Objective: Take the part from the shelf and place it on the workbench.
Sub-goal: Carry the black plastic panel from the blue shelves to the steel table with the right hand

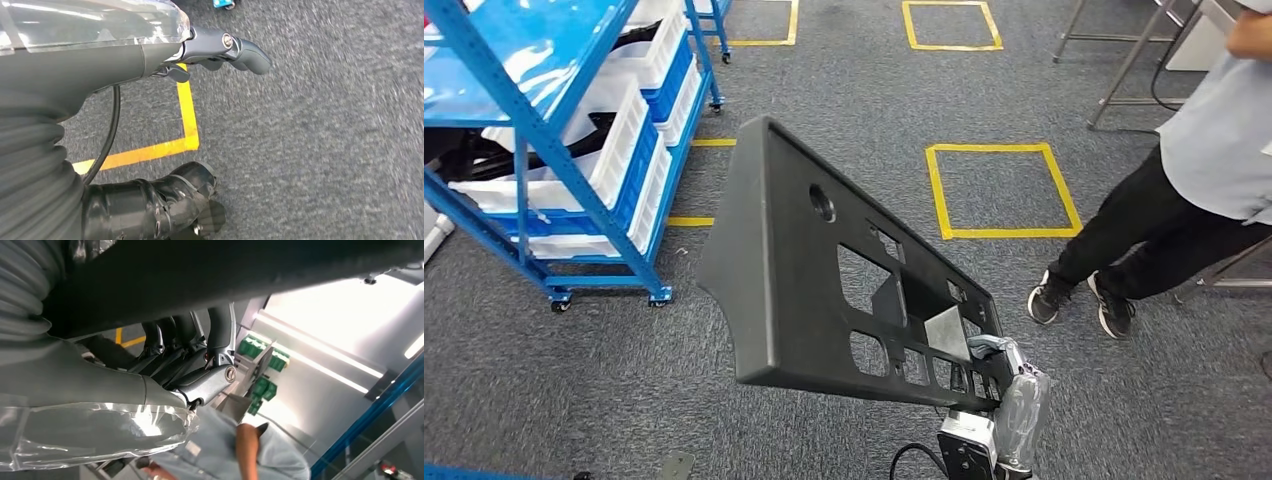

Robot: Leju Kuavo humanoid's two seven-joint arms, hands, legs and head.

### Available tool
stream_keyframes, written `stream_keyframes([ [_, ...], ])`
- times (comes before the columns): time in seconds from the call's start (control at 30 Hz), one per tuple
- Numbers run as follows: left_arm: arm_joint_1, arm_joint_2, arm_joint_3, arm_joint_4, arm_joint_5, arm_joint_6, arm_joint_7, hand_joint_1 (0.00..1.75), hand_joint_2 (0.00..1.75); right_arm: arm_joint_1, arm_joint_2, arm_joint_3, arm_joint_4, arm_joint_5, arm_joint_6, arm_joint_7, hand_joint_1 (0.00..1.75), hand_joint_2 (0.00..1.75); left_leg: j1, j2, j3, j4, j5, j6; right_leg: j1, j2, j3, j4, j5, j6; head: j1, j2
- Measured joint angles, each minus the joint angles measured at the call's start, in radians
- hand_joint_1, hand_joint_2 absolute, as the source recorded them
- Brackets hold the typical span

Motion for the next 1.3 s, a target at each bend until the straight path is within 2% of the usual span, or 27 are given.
stream_keyframes([
  [0.03,-0.001,0.0,0.0,0.0,0.0,0.0,0.0,0.0,1.75,0.0,0.0,0.001,0.0,0.0,0.0,0.0,1.75,1.75,0.001,0.005,0.002,0.0,-0.003,-0.004,-0.003,0.012,0.002,-0.004,0.003,-0.005,0.0,0.0],
  [0.1,-0.003,-0.001,0.0,0.0,0.0,0.0,0.0,0.0,1.75,-0.001,0.0,0.002,0.001,0.0,0.0,0.0,1.75,1.75,0.004,-0.027,-0.008,0.035,-0.032,-0.013,-0.012,0.033,0.007,-0.018,0.013,-0.018,-0.001,0.0],
  [0.17,-0.002,0.0,0.0,0.0,0.0,0.0,-0.001,0.0,1.75,-0.004,0.0,0.004,0.002,0.0,0.0,0.0,1.75,1.75,0.007,-0.08,-0.059,0.15,-0.095,-0.021,-0.016,0.055,0.009,-0.024,0.018,-0.026,-0.003,0.0],
  [0.2,-0.001,0.0,0.0,0.0,0.0,0.0,-0.001,0.0,1.75,-0.005,0.0,0.005,0.004,0.0,0.0,0.0,1.75,1.75,0.008,-0.092,-0.092,0.219,-0.125,-0.024,-0.016,0.067,0.008,-0.023,0.019,-0.027,-0.003,0.0],
  [0.23,0.001,0.0,0.0,0.0,0.0,0.0,0.0,0.0,1.75,-0.005,0.0,0.005,0.006,0.0,0.0,0.0,1.75,1.75,0.008,-0.096,-0.118,0.271,-0.14,-0.027,-0.016,0.08,0.008,-0.022,0.019,-0.028,-0.004,0.0],
  [0.27,0.002,0.001,0.0,0.0,0.0,0.0,0.0,0.0,1.75,-0.005,0.0,0.006,0.007,-0.001,0.0,0.0,1.75,1.75,0.008,-0.098,-0.129,0.288,-0.134,-0.028,-0.016,0.095,0.008,-0.02,0.018,-0.027,-0.004,0.0],
  [0.3,0.003,0.001,0.0,0.0,0.0,-0.001,0.0,0.0,1.75,-0.005,0.0,0.006,0.009,-0.001,0.0,0.0,1.75,1.75,0.009,-0.099,-0.121,0.264,-0.107,-0.029,-0.017,0.109,0.008,-0.017,0.017,-0.026,-0.004,0.0],
  [0.33,0.003,0.001,0.0,0.0,0.0,-0.001,0.0,0.0,1.75,-0.005,0.0,0.006,0.01,-0.001,0.0,0.0,1.75,1.75,0.011,-0.107,-0.097,0.205,-0.067,-0.029,-0.018,0.124,0.008,-0.012,0.015,-0.023,-0.004,0.0],
  [0.4,0.004,0.002,0.0,0.0,0.0,-0.003,-0.001,0.0,1.75,-0.005,0.0,0.006,0.01,-0.001,0.0,0.0,1.75,1.75,0.016,-0.148,-0.043,0.076,-0.009,-0.026,-0.018,0.15,0.003,0.002,0.009,-0.013,-0.003,0.0],
  [0.47,0.003,0.002,0.0,0.0,0.0,-0.005,0.0,0.0,1.75,-0.004,0.0,0.006,0.011,-0.001,0.0,-0.001,1.75,1.75,0.017,-0.176,-0.022,0.024,-0.001,-0.018,-0.018,0.17,-0.008,0.012,0.007,-0.001,-0.003,0.0],
  [0.53,0.002,0.002,0.0,0.0,0.0,-0.006,0.0,0.0,1.75,-0.001,0.0,0.005,0.012,-0.001,0.0,-0.002,1.75,1.75,0.016,-0.16,-0.02,0.018,0.002,-0.004,-0.021,0.187,-0.015,0.012,0.01,0.012,-0.003,0.0],
  [0.57,0.001,0.003,0.0,0.0,0.0,-0.006,0.0,0.0,1.75,0.002,0.0,0.004,0.013,-0.001,0.0,-0.003,1.75,1.75,0.016,-0.149,-0.018,0.013,0.005,0.004,-0.022,0.178,-0.02,0.018,0.006,0.016,-0.003,0.0],
  [0.6,0.0,0.003,0.0,0.0,-0.001,-0.006,0.0,0.0,1.75,0.003,0.0,0.004,0.013,-0.001,0.0,-0.004,1.75,1.75,0.017,-0.137,-0.017,0.007,0.009,0.011,-0.021,0.157,-0.031,0.038,-0.008,0.021,-0.002,0.0],
  [0.67,0.001,0.004,0.001,0.0,-0.001,-0.006,0.0,0.0,1.75,0.003,0.0,0.003,0.013,-0.001,0.0,-0.006,1.75,1.75,0.014,-0.112,-0.016,0.002,0.013,0.02,-0.019,0.096,-0.078,0.136,-0.064,0.027,0.001,0.0],
  [0.73,0.005,0.004,0.001,0.0,-0.001,-0.006,0.0,0.0,1.75,0.002,0.0,0.003,0.014,-0.001,0.0,-0.008,1.75,1.75,0.011,-0.084,-0.017,0.002,0.011,0.023,-0.021,0.068,-0.137,0.255,-0.111,0.032,0.001,0.0],
  [0.77,0.005,0.004,0.001,0.0,-0.001,-0.007,0.0,0.0,1.75,0.004,0.0,0.002,0.015,-0.002,0.0,-0.008,1.75,1.75,0.01,-0.07,-0.016,0.002,0.009,0.023,-0.022,0.064,-0.148,0.278,-0.112,0.032,0.001,0.0],
  [0.8,0.005,0.005,0.001,0.0,-0.001,-0.007,0.0,0.0,1.75,0.004,0.0,0.002,0.016,-0.002,0.0,-0.008,1.75,1.75,0.01,-0.058,-0.015,0.003,0.007,0.023,-0.023,0.06,-0.14,0.264,-0.094,0.032,0.001,0.0],
  [0.83,0.004,0.005,0.001,0.0,-0.001,-0.007,0.0,0.0,1.75,0.005,0.0,0.002,0.016,-0.002,0.0,-0.008,1.75,1.75,0.009,-0.047,-0.013,0.003,0.005,0.021,-0.023,0.053,-0.113,0.213,-0.064,0.03,0.001,0.0],
  [0.9,0.003,0.005,0.001,0.0,-0.001,-0.008,0.0,0.0,1.75,0.005,0.0,0.002,0.016,-0.002,0.0,-0.009,1.75,1.75,0.007,-0.027,-0.005,0.003,-0.001,0.016,-0.015,0.008,-0.037,0.073,-0.012,0.019,0.001,0.0],
  [0.97,0.003,0.005,0.001,0.0,-0.001,-0.008,-0.001,0.0,1.75,0.003,0.0,0.002,0.016,-0.002,0.0,-0.01,1.75,1.75,0.004,-0.01,0.002,0.003,-0.006,0.008,-0.003,-0.023,-0.002,0.003,0.001,0.007,0.001,0.0],
  [1.03,0.002,0.004,0.001,0.0,0.0,-0.009,-0.002,0.0,1.75,0.004,0.0,0.002,0.015,-0.002,0.0,-0.01,1.75,1.75,0.003,0.009,0.008,-0.001,-0.008,-0.002,0.001,-0.004,-0.004,0.0,0.002,-0.002,0.001,0.0],
  [1.07,0.001,0.004,0.001,0.0,0.0,-0.009,-0.003,0.0,1.75,0.005,0.0,0.002,0.015,-0.002,0.0,-0.01,1.75,1.75,0.004,0.008,0.011,0.001,-0.013,-0.008,-0.002,0.008,-0.002,-0.005,0.005,-0.007,0.001,0.0],
  [1.13,0.0,0.003,0.001,0.0,0.0,-0.009,-0.003,0.0,1.75,0.005,0.0,0.003,0.015,-0.001,0.0,-0.011,1.75,1.75,0.005,-0.033,-0.002,0.043,-0.046,-0.017,-0.011,0.03,0.004,-0.017,0.012,-0.019,0.0,0.0],
  [1.2,0.001,0.004,0.001,0.0,-0.001,-0.009,-0.003,0.0,1.75,0.003,0.001,0.004,0.016,-0.001,0.0,-0.011,1.75,1.75,0.008,-0.085,-0.06,0.167,-0.11,-0.021,-0.015,0.054,0.006,-0.02,0.015,-0.025,-0.001,0.0],
  [1.23,0.003,0.004,0.001,0.0,-0.001,-0.009,-0.002,0.0,1.75,0.003,0.001,0.004,0.016,0.0,0.0,-0.011,1.75,1.75,0.007,-0.094,-0.093,0.234,-0.135,-0.022,-0.014,0.068,0.006,-0.019,0.014,-0.026,-0.001,0.0],
  [1.27,0.005,0.004,0.001,0.0,-0.001,-0.009,-0.002,0.0,1.75,0.004,0.001,0.004,0.017,0.0,0.0,-0.011,1.75,1.75,0.007,-0.098,-0.118,0.278,-0.143,-0.023,-0.014,0.082,0.006,-0.017,0.014,-0.027,-0.001,0.0],
  [1.3,0.006,0.004,0.001,0.0,0.0,-0.009,-0.002,0.0,1.75,0.004,0.001,0.004,0.018,0.0,0.0,-0.011,1.75,1.75,0.007,-0.098,-0.126,0.284,-0.129,-0.022,-0.014,0.098,0.006,-0.014,0.013,-0.026,-0.001,0.0],
])
